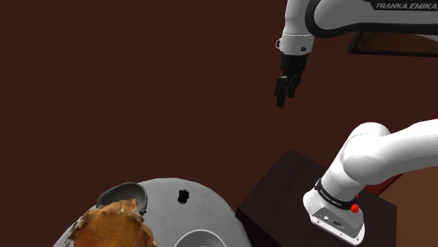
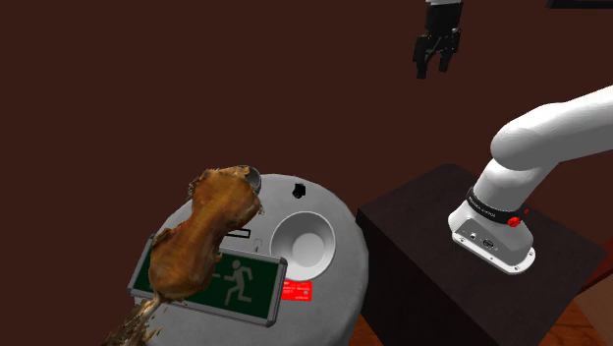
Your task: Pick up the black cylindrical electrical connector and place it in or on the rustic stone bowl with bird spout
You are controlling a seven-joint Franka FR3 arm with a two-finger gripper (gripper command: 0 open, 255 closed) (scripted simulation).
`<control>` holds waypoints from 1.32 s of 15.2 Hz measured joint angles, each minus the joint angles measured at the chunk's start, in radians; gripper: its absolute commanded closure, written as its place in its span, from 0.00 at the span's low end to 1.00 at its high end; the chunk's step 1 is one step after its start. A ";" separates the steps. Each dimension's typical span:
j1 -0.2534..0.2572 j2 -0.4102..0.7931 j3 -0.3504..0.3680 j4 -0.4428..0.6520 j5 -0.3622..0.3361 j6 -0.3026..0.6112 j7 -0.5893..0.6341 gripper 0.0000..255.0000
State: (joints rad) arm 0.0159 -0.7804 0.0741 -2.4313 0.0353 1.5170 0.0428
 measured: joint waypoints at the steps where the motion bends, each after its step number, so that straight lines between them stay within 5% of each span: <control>1: 0.000 0.000 0.000 0.000 0.000 0.000 0.000 0.00; 9: 0.044 0.093 0.099 -0.115 0.076 0.233 0.082 0.00; 20: 0.084 0.416 0.261 -0.137 0.126 0.627 0.216 0.00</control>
State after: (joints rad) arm 0.1001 -0.3641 0.3355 -2.5687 0.1616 2.1435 0.2589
